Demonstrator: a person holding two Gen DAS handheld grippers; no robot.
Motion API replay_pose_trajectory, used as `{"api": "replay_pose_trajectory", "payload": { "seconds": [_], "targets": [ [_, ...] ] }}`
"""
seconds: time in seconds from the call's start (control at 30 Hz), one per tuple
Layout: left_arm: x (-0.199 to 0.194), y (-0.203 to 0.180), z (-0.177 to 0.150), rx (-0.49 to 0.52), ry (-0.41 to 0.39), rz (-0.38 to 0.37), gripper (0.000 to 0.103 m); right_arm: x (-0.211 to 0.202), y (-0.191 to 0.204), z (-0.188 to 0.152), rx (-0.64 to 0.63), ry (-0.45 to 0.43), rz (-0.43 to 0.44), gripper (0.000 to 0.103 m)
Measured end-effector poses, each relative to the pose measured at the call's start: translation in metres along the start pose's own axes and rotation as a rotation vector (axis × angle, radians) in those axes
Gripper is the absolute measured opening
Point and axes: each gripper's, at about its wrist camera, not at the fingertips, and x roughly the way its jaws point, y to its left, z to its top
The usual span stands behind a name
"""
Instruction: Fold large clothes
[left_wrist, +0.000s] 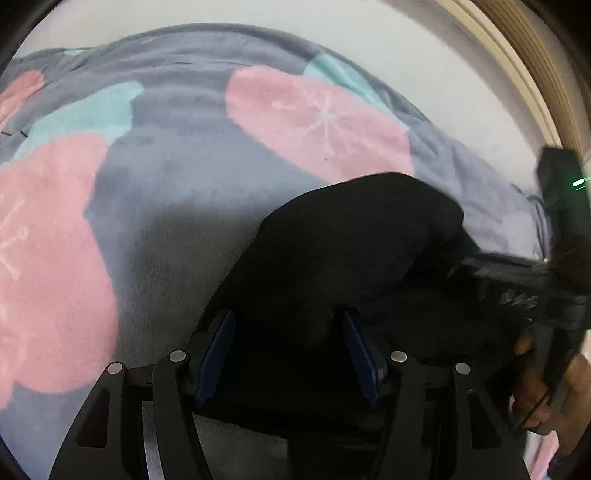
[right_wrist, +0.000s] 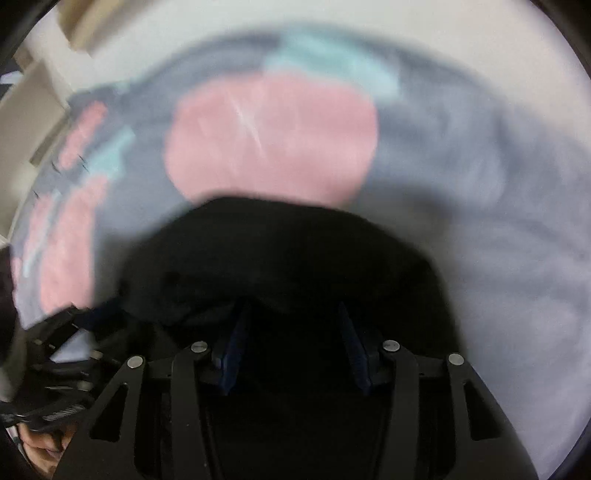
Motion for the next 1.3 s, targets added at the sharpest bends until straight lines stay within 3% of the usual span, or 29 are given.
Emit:
{"api": "replay_pose_trajectory", "payload": {
  "seconds": [0.13,0.27,0.4,0.47,0.57,0.6,0.63,0.73,0.83,0.93,1.0,1.03,1.13,1.2,1.3],
  "targets": [
    [-0.002,-0.013,0.0,0.062,-0.008,0.047,0.062,-0.018,-0.008,-0.008,0.021,-0.022,0.023,0.052],
    [-0.037,-0.004,-0.002,0.029,-0.021,-0.066,0.062,-0.094,-0.013,-0.03,-0.004,-0.116,0.057,0.052],
    [-0.069,0.002,-0.004,0.01,-0.054,-0.151,0.062,-0.132,-0.034,-0.068,0.0,-0.137,0.07,0.052],
    [-0.063,0.003,-0.004,0.002,-0.026,-0.165,0.062,-0.124,-0.043,-0.079,0.019,-0.098,0.057,0.052],
    [-0.026,0.005,-0.008,-0.005,0.079,-0.063,0.062,-0.077,-0.056,-0.091,0.07,0.028,0.04,0.052],
    [-0.01,0.007,-0.01,-0.024,0.126,-0.061,0.062,-0.059,-0.06,-0.093,0.104,0.064,0.07,0.052],
    [-0.005,0.007,-0.01,-0.024,0.124,-0.056,0.062,-0.052,-0.062,-0.093,0.126,0.06,0.079,0.051],
    [-0.01,-0.004,-0.007,0.043,0.122,-0.015,0.062,-0.059,-0.061,-0.087,0.116,0.063,0.076,0.051],
    [-0.037,-0.006,-0.003,0.115,0.08,-0.049,0.062,-0.083,-0.064,-0.08,0.07,0.048,0.125,0.053],
    [-0.072,-0.003,0.01,0.159,0.003,-0.118,0.063,-0.105,-0.074,-0.065,0.069,0.003,0.198,0.065],
    [-0.082,0.0,0.031,0.168,-0.014,-0.149,0.071,-0.112,-0.081,-0.049,0.072,-0.035,0.188,0.073],
    [-0.079,0.003,0.04,0.164,-0.009,-0.166,0.077,-0.111,-0.084,-0.041,0.078,-0.045,0.173,0.073],
    [-0.052,0.01,0.074,0.118,0.054,-0.216,0.078,-0.096,-0.094,-0.013,0.109,-0.026,0.208,0.073],
    [-0.027,0.019,0.092,0.07,0.14,-0.251,0.078,-0.081,-0.099,0.001,0.132,-0.009,0.223,0.073],
    [0.001,0.012,0.101,0.072,0.218,-0.305,0.078,-0.062,-0.1,0.011,0.149,0.026,0.263,0.073]
  ]
}}
